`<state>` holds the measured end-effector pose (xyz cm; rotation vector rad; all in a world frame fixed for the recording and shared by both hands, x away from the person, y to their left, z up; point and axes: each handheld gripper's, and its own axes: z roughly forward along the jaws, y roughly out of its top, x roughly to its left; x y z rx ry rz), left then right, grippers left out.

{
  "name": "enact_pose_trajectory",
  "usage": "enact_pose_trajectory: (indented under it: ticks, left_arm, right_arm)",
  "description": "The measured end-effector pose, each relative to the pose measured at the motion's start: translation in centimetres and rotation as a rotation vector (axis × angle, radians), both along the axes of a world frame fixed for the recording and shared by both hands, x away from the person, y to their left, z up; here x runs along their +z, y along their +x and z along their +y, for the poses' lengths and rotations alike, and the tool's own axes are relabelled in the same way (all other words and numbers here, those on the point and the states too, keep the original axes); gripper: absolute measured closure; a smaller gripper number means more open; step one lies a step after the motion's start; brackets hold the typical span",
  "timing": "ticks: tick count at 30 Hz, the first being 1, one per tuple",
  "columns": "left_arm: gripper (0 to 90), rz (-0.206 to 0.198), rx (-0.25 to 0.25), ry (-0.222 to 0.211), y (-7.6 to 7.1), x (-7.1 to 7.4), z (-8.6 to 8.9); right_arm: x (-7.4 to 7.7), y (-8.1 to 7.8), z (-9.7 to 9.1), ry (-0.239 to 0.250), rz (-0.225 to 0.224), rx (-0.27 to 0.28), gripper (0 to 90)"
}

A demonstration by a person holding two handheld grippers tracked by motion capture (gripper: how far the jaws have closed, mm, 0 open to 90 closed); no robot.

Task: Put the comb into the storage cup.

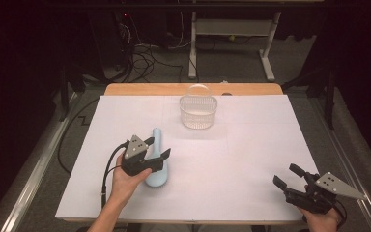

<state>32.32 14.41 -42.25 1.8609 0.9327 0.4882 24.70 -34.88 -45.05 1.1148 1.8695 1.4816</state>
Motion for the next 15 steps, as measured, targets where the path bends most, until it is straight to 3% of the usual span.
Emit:
enact_pose_trajectory:
  ticks: [15]
  left_arm:
    - [37.1,0.069,0.017,0.078,2.2,0.3,-0.5]
  right_arm:
    - [0.0,0.0,0.0,0.001,-0.001,0.0,22.6]
